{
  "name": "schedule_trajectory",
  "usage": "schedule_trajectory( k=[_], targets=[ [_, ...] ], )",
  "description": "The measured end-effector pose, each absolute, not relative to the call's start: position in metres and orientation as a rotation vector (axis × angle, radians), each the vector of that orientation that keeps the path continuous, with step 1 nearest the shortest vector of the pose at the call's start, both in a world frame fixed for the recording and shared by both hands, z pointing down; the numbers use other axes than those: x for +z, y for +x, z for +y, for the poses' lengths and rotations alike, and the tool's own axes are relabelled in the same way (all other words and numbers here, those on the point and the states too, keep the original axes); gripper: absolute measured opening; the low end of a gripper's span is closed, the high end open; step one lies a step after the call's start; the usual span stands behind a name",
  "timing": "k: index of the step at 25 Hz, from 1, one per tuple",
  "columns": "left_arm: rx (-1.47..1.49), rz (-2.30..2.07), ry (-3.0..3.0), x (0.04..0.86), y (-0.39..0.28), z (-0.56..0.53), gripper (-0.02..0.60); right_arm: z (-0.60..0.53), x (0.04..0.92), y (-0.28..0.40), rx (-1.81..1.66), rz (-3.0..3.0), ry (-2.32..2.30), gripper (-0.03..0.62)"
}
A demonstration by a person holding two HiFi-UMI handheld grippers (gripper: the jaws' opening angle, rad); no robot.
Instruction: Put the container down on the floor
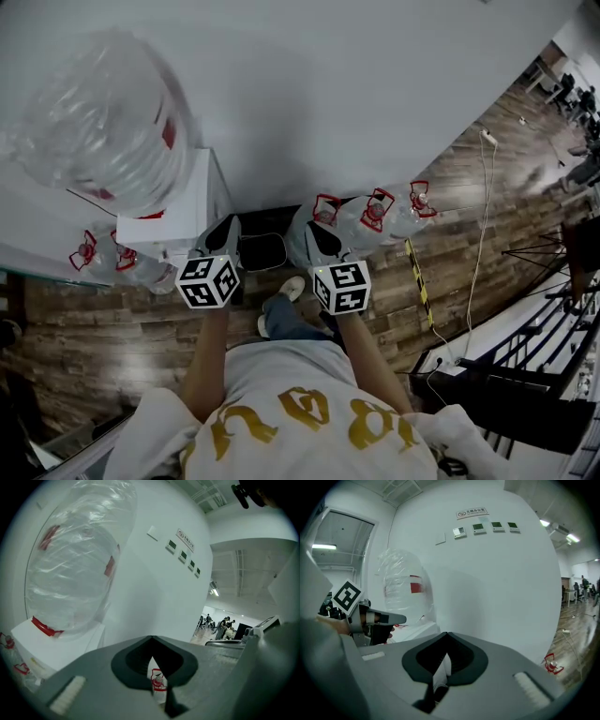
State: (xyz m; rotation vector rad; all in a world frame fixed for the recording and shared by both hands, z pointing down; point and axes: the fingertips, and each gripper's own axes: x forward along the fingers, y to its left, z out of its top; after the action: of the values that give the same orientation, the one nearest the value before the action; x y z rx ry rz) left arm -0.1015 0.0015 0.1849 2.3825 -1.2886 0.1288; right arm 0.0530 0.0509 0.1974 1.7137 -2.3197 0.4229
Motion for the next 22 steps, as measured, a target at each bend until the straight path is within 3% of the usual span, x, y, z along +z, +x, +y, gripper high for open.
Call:
schedule_trajectory(
  k=[22],
  targets=[
    [0.089,-1.279,2.304,0.203,-0.119,0.010,0.000,0.058,0.215,0.054,0.472,-2.255,1.755,0.028]
  ],
)
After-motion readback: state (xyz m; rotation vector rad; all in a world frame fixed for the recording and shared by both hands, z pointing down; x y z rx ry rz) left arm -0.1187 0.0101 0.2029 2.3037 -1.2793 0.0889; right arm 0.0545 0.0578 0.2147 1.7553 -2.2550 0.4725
